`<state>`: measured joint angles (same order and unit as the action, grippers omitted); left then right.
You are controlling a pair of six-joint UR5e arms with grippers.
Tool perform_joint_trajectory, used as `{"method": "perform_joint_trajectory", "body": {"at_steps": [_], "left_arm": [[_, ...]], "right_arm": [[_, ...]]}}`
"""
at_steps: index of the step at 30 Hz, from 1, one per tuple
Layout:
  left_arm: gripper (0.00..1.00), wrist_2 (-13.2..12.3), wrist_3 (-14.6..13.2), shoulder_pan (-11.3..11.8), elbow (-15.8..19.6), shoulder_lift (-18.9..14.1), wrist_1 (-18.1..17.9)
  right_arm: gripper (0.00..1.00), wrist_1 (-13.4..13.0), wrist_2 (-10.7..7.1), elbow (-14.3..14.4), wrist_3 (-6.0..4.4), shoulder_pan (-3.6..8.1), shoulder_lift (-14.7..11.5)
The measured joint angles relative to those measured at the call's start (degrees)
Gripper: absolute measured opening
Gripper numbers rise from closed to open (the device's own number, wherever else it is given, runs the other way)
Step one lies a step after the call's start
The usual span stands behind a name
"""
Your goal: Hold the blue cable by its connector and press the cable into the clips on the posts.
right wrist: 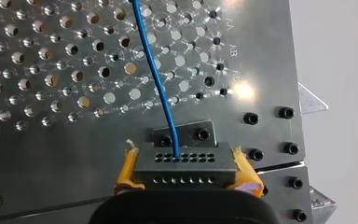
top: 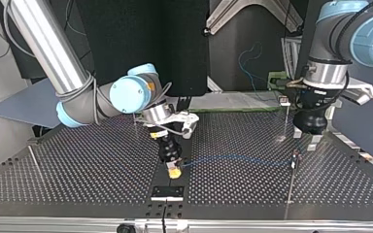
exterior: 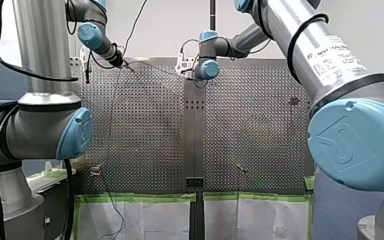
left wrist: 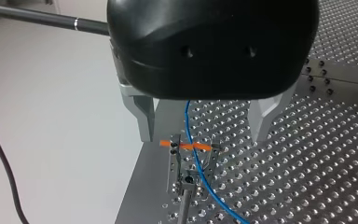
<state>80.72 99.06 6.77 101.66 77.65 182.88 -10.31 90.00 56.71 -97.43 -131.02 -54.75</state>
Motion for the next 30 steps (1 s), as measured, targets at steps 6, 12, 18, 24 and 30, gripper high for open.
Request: {"method": "perform_joint_trajectory", "body": {"at_steps": [6, 12, 18, 24, 30], "left_arm": [[1.0, 0.03, -3.13, -0.34, 0.0, 0.11, -0.06], [1.0, 0.05, -6.24, -0.69, 0.01, 0.11, -0.34], [1.0, 0.05, -7.44, -1.05, 0.01, 0.1, -0.34], [1.0, 0.37, -7.43, -1.23, 0.0, 0.09, -0.28], [1.0, 1.36, -7.39, -1.48, 0.01, 0.08, -0.22]], "right_arm": [[0.0, 0.09, 0.07, 0.03, 0.1, -0.16, 0.01], [0.0, 0.27, 0.16, 0.03, 0.11, -0.29, 0.02], [0.0, 0.35, 0.17, 0.07, 0.11, -0.25, 0.03], [0.0, 0.44, 0.12, 0.04, 0.12, -0.1, 0.05], [0.0, 0.69, 0.1, 0.04, 0.12, -0.01, 0.05]]}}
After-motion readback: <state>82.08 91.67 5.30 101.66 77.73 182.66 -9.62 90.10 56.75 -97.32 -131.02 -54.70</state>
